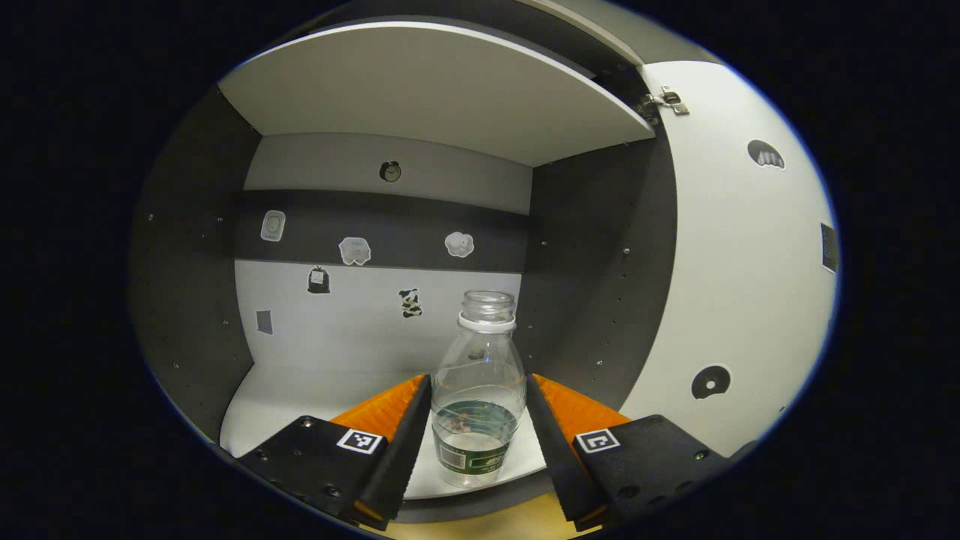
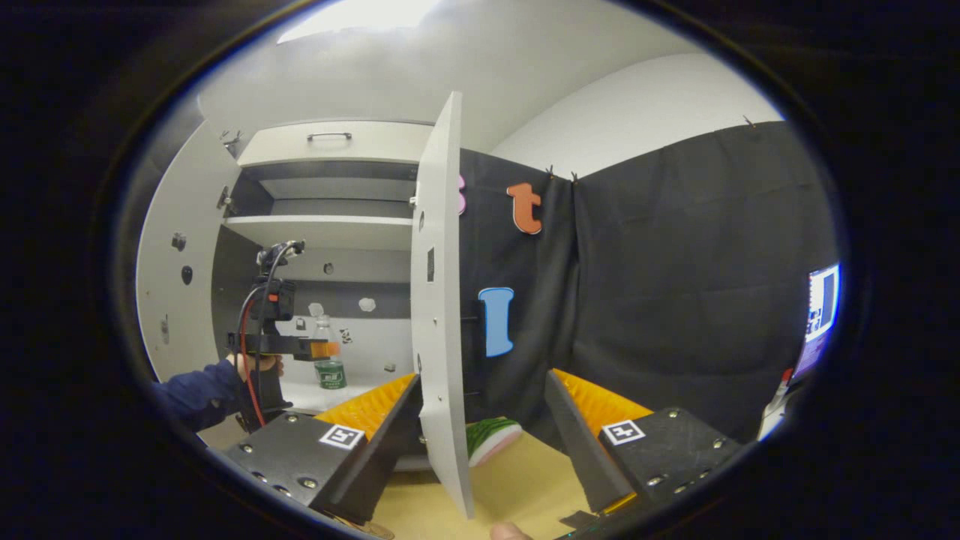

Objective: Grasp the bottle in the cabinet with the left hand and place it on the coaster, then close the right door with the right hand and the left door with the left hand.

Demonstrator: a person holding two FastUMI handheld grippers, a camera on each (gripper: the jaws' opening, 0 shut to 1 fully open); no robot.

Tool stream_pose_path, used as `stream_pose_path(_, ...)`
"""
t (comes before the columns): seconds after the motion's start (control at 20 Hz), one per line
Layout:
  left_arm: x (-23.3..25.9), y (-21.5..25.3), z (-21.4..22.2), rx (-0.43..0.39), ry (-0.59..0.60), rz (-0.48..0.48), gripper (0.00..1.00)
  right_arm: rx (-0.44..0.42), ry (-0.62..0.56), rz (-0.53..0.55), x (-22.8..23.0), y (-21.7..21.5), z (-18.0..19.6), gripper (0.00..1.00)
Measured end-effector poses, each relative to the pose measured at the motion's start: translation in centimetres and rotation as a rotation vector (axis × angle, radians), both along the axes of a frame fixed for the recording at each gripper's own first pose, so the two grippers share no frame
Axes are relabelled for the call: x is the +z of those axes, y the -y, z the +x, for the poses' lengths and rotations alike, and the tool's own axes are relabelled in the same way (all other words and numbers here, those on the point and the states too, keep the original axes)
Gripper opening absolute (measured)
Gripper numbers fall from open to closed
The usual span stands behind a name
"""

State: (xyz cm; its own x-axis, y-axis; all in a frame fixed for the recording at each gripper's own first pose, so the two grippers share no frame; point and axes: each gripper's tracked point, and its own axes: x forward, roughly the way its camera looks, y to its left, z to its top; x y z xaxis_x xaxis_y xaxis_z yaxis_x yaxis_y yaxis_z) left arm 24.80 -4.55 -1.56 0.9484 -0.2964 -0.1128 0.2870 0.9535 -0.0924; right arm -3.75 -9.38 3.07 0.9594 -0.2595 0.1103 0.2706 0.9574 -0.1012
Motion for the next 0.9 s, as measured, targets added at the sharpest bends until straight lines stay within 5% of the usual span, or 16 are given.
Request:
stream_pose_path(0.5, -2.3, 0.7, -10.9, -0.164, -0.003, 0.026, 0.78, 0.043, -0.016, 0.051, -0.9, -0.7, 0.3, 0.99)
stream_pose_path(0.9, -11.5, 1.5, -18.5, -0.251, -0.170, -0.067, 0.79, 0.052, 0.002, 0.076, -0.7, -1.0, 0.6, 0.99)
